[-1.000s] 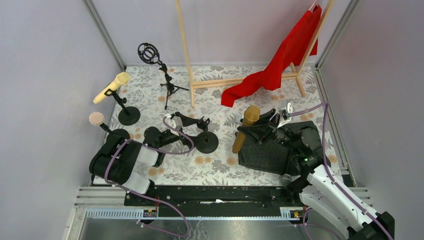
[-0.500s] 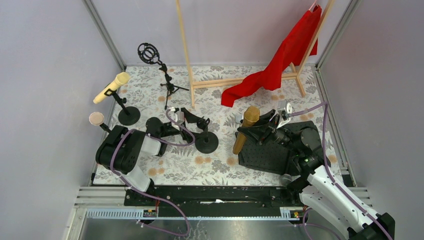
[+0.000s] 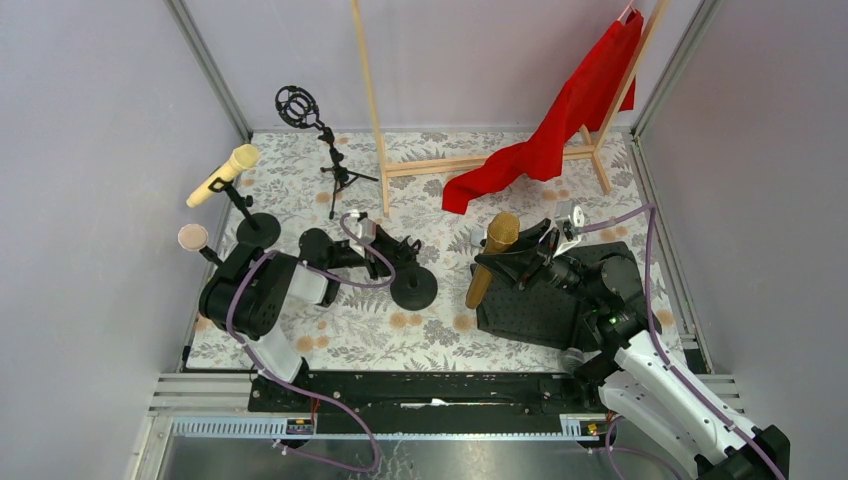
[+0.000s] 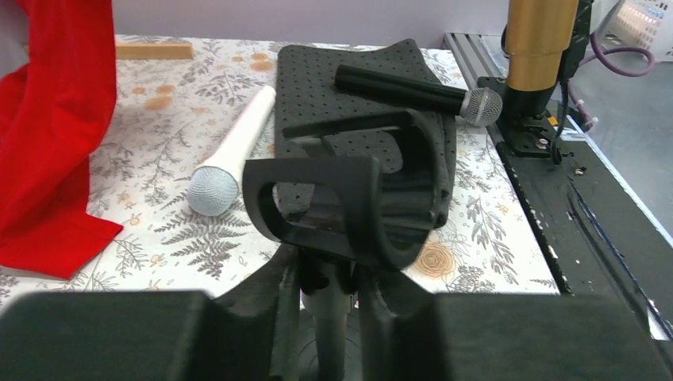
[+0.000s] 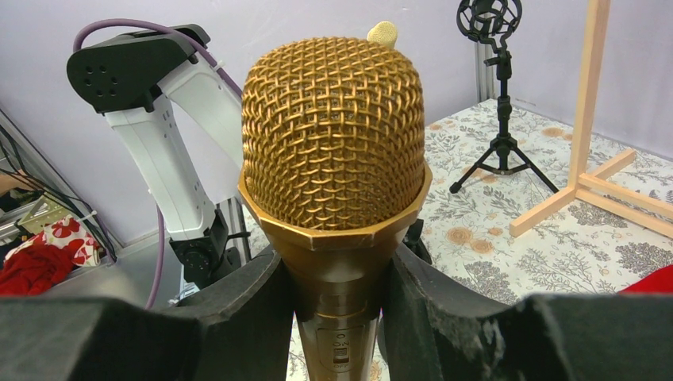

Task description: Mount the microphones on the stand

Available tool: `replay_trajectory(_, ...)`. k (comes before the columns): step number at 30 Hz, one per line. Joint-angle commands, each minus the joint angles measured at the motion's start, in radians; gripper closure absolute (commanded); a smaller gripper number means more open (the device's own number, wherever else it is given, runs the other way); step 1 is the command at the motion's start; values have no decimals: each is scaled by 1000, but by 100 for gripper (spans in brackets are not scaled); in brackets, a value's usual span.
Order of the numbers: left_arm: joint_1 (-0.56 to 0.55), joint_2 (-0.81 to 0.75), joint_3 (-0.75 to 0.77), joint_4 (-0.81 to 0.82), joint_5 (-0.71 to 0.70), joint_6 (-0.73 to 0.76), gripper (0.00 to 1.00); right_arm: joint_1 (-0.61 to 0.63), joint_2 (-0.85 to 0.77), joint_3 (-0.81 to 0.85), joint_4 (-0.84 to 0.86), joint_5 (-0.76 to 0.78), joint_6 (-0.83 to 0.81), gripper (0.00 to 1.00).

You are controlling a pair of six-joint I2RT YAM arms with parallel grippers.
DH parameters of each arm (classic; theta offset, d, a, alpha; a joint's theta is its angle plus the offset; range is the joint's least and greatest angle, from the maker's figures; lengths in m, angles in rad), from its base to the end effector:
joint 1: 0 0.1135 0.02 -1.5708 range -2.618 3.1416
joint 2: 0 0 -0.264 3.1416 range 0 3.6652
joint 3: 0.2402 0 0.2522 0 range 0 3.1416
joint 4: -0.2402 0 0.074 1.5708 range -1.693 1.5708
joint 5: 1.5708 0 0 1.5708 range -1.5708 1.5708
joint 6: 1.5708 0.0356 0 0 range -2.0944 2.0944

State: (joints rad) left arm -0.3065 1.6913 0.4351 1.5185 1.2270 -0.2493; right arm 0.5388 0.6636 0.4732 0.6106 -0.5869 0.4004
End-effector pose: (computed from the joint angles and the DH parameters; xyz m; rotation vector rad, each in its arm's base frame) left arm 0.2451 -0.1127 0.1835 1.1252 1.1573 -1.2304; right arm 0.1260 0.0983 0.3309 -0.6331 1.1445 1.1468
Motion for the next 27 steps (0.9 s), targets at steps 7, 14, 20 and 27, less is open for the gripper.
replay_trajectory(7, -23, -26, -19, 89, -58, -46, 100, 6, -9, 47, -5, 5, -19, 100)
replay_trajectory(14, -63, -184, -178, 88, -419, -14, 100, 6, -18, 44, -33, 18, -42, 100)
replay_trajectory(20, -193, -312, -268, 59, -793, 66, 100, 6, -21, 37, -37, 22, -43, 100)
replay_trajectory(27, -400, -383, -236, -133, -1151, 233, 100, 4, -36, 28, -45, 28, -47, 100)
